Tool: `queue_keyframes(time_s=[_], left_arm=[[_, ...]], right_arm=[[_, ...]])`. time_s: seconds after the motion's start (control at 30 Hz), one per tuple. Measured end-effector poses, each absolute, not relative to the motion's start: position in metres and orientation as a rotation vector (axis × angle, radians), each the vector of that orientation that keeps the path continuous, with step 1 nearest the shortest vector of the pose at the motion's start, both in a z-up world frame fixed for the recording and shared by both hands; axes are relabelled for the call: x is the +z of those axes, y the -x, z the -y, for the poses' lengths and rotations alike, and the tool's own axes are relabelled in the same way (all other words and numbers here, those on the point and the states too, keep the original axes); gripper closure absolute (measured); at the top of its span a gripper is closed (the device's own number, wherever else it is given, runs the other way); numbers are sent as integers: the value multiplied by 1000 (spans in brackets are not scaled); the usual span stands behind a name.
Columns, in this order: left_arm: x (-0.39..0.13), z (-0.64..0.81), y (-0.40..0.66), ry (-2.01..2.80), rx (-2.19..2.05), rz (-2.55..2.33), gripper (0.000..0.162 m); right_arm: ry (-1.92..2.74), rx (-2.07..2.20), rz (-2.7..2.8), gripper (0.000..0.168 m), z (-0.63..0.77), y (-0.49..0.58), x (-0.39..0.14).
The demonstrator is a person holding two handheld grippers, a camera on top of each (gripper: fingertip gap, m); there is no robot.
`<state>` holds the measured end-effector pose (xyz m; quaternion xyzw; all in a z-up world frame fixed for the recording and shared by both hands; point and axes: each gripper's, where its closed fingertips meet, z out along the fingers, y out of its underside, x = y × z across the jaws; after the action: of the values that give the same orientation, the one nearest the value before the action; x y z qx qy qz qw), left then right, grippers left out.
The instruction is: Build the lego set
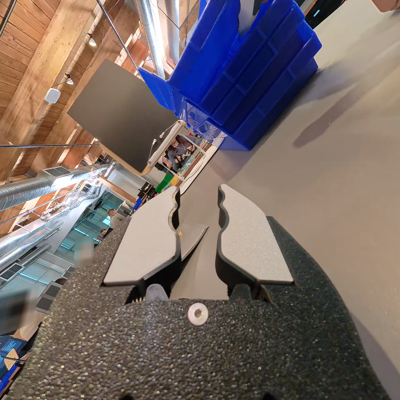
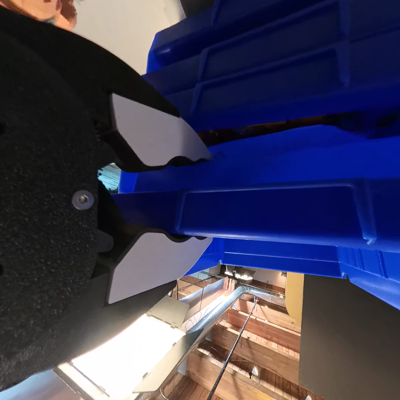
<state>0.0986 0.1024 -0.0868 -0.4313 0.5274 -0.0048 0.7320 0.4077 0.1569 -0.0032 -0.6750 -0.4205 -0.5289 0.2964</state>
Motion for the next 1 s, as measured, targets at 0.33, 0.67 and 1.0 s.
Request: queue_keyframes(time_s=[0.33,0.67,1.0], left_arm=[[-87,-102,-99,944,-14,-1161,129],[-87,-102,-100,945,-1,-1163,129],[-86,-100,-100,937,-17,-1159,129]], right_arm=[[1971,-1320,1087,103,-138,-407,-9],[1972,-1001,989,108,-108,-364,43],[2161,-1142,999,107,-230,-387,34]])
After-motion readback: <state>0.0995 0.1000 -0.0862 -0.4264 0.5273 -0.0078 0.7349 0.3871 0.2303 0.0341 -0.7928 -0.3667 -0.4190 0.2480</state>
